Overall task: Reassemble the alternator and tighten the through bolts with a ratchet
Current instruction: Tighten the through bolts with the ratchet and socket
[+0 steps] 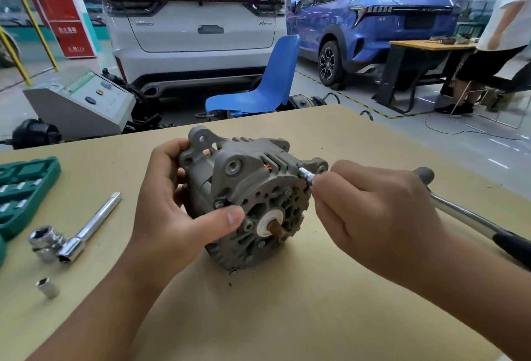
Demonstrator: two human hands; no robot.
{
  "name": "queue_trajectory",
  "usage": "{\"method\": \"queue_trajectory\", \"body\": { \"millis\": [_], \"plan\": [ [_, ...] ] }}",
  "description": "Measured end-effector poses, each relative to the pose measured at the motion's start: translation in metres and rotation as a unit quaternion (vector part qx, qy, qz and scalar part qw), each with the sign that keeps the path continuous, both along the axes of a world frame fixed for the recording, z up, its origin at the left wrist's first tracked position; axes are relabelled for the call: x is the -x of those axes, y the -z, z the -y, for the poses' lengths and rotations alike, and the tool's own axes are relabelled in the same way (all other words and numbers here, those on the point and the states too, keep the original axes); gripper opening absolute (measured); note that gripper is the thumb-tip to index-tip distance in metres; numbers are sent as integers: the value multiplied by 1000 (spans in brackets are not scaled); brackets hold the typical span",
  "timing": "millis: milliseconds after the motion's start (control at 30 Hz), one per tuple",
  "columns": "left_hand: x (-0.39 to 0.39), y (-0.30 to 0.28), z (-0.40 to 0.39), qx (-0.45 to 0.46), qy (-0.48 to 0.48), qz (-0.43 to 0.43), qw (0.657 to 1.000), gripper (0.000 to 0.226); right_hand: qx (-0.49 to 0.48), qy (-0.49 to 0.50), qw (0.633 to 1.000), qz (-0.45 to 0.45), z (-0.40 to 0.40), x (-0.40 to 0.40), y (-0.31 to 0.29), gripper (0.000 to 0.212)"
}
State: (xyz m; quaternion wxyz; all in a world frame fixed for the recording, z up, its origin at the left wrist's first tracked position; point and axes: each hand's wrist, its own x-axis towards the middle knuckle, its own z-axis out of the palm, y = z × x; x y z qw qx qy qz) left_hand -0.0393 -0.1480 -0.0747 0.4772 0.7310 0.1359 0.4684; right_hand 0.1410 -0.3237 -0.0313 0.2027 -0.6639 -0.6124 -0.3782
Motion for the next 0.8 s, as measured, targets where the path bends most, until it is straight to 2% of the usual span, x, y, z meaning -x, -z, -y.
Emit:
{"method": "queue_trajectory", "body": {
  "millis": [133, 233, 267, 300, 367, 400, 433, 467, 500, 533, 567, 600, 633, 700, 800],
  "plan": [
    [-1, 0, 4, 2, -15, -3, 1000, 86, 20, -44, 998, -49, -4, -1, 1, 31],
    [-3, 0, 10, 1, -32, 2, 999, 85, 10, -51, 974, -222, -10, 0, -5, 21],
    [-4, 0, 12, 5, -33, 7, 999, 85, 8, -41, 943, -331, -12, -1, -9, 22],
    [-5, 0, 14, 11, -34, 11, 999, 85, 6, -46, 880, -473, -14, -5, -14, 23],
    [-8, 3, 18, 26, -36, 25, 999, 84, 15, -82, 679, -729, -18, -12, -25, 27],
    [-9, 5, 19, 33, -37, 34, 998, 84, 19, -83, 616, -783, -19, -12, -29, 26],
    [-9, 6, 20, 39, -37, 42, 998, 84, 29, -79, 613, -786, -20, -11, -32, 24],
    [-10, 8, 22, 43, -39, 47, 997, 83, 51, -70, 682, -726, -19, -12, -31, 24],
    [-10, 8, 22, 46, -42, 50, 997, 81, 81, -53, 798, -595, -17, -11, -29, 23],
    [-10, 8, 23, 50, -46, 53, 996, 78, 92, -29, 908, -409, -16, -10, -28, 23],
    [-11, 7, 23, 55, -51, 57, 996, 74, 92, -24, 969, -227, -16, -9, -30, 24],
    [-11, 7, 22, 59, -54, 62, 995, 69, 102, -38, 991, -73, -14, -11, -32, 26],
    [-11, 6, 21, 62, -56, 66, 994, 66, 123, -64, 990, 18, -12, -13, -34, 26],
    [-10, 6, 16, 72, -61, 72, 993, 63, 150, -110, 979, 82, -13, -16, -34, 21],
    [-7, 7, 8, 85, -74, 68, 991, 63, 151, -128, 975, 97, -22, -16, -33, 21]
  ]
}}
